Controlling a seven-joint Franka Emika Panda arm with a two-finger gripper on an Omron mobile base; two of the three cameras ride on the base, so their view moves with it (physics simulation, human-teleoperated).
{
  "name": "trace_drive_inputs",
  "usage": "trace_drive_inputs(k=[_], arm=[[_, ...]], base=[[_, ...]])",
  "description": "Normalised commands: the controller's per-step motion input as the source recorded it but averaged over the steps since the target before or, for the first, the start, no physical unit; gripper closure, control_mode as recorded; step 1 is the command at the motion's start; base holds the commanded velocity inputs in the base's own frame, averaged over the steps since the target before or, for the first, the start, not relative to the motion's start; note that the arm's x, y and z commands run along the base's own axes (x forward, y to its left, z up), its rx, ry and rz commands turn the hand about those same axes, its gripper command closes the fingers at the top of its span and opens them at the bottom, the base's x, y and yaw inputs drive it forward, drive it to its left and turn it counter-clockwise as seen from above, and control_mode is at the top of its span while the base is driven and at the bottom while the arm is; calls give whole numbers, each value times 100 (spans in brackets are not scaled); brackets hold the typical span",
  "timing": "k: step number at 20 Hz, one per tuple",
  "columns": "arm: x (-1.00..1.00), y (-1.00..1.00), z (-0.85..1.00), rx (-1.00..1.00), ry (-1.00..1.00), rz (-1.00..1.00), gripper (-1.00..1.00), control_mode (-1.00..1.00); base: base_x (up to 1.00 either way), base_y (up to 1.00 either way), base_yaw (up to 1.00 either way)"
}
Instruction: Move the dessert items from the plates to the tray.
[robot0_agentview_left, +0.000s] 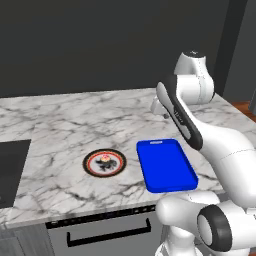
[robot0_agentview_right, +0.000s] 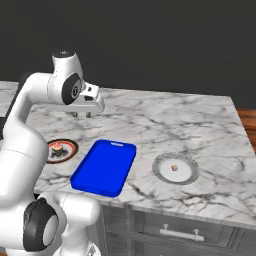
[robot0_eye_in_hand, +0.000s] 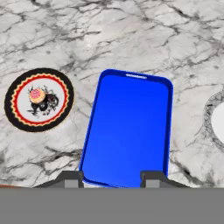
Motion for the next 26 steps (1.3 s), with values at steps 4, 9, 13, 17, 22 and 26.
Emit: trace_drive_inputs(k=[4, 9, 13, 17, 22, 26], arm=[[0, 0, 0, 0, 0, -1, -100, -100], [0, 7, 0, 0, 0, -3, -100, -100], [2, 57, -1, 0, 0, -8, -100, -100], [0, 55, -23, 0, 0, -2, -100, -100], [0, 38, -35, 6, 0, 0, -100, -100], [0, 26, -48, 12, 0, 0, -100, -100]], base=[[0, 0, 0], [0, 0, 0], [0, 0, 0], [0, 0, 0], [0, 0, 0], [0, 0, 0]])
